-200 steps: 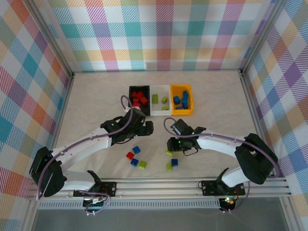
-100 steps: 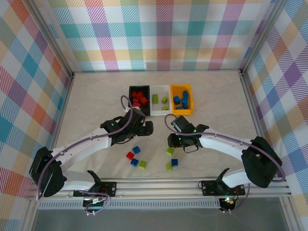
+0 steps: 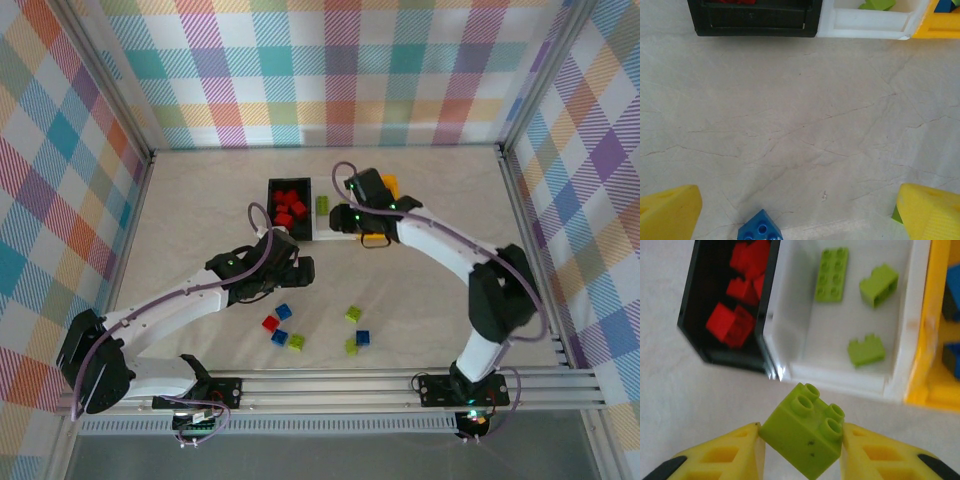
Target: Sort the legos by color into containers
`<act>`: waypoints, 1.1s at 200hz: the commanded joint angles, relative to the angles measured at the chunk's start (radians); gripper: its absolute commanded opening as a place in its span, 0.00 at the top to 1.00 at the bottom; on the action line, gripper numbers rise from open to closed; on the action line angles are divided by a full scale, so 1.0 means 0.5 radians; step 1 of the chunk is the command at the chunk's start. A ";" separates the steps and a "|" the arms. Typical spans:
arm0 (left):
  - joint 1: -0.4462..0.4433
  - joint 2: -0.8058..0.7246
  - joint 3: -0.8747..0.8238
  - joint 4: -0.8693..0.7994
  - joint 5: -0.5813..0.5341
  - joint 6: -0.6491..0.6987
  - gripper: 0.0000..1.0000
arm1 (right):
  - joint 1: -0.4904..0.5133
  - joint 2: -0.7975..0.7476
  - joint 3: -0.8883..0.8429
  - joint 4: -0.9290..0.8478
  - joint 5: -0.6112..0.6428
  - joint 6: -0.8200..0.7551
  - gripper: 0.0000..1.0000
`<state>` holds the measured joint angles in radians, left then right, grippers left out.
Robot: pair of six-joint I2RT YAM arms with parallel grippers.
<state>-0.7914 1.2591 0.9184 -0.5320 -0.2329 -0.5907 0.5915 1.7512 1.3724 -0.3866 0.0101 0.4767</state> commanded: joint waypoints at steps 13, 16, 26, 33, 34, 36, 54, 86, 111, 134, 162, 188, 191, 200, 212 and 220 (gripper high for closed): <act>-0.016 -0.047 -0.013 -0.095 0.028 0.030 0.00 | -0.093 0.354 0.382 -0.061 -0.020 -0.061 0.59; -0.016 -0.048 -0.013 -0.097 0.029 0.032 0.00 | -0.101 0.380 0.408 -0.066 -0.020 -0.057 0.58; -0.018 -0.045 -0.016 -0.100 0.041 0.037 0.00 | -0.117 0.443 0.467 -0.074 -0.029 -0.046 0.55; -0.016 -0.051 -0.019 -0.099 0.045 0.037 0.00 | -0.121 0.474 0.500 -0.074 -0.037 -0.040 0.51; -0.017 -0.051 -0.020 -0.097 0.045 0.037 0.00 | -0.124 0.479 0.502 -0.075 -0.040 -0.039 0.51; -0.018 -0.051 -0.018 -0.096 0.045 0.040 0.00 | -0.124 0.488 0.511 -0.075 -0.045 -0.037 0.50; -0.016 -0.054 -0.022 -0.093 0.067 0.050 0.00 | -0.125 0.492 0.528 -0.040 -0.085 -0.034 0.37; -0.020 -0.033 0.023 -0.083 0.137 0.109 0.00 | -0.126 0.260 0.341 0.040 -0.085 -0.039 0.26; -0.068 0.080 0.118 -0.075 0.205 0.172 0.00 | -0.125 -0.007 0.070 0.043 -0.034 -0.028 0.25; -0.167 0.291 0.245 -0.057 0.267 0.215 0.00 | -0.128 -0.287 -0.257 0.052 0.017 0.005 0.25; -0.313 0.590 0.423 -0.062 0.360 0.294 0.08 | -0.127 -0.633 -0.636 0.041 0.054 0.040 0.24; -0.446 0.853 0.604 -0.146 0.444 0.378 0.16 | -0.138 -0.906 -0.875 -0.025 0.112 0.049 0.24; -0.461 0.884 0.618 -0.153 0.451 0.386 0.16 | -0.143 -0.934 -0.897 -0.030 0.114 0.049 0.24; -0.500 0.957 0.661 -0.179 0.456 0.401 0.16 | -0.157 -1.012 -0.956 -0.048 0.118 0.053 0.24; -0.546 1.042 0.705 -0.202 0.463 0.422 0.17 | -0.176 -1.104 -1.022 -0.067 0.126 0.065 0.23; -0.569 1.090 0.727 -0.210 0.463 0.427 0.19 | -0.191 -1.157 -1.057 -0.074 0.119 0.069 0.23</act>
<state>-1.0344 1.7451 1.2339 -0.5713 -0.0341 -0.4236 0.5159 1.2537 0.8856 -0.4030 0.0521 0.4923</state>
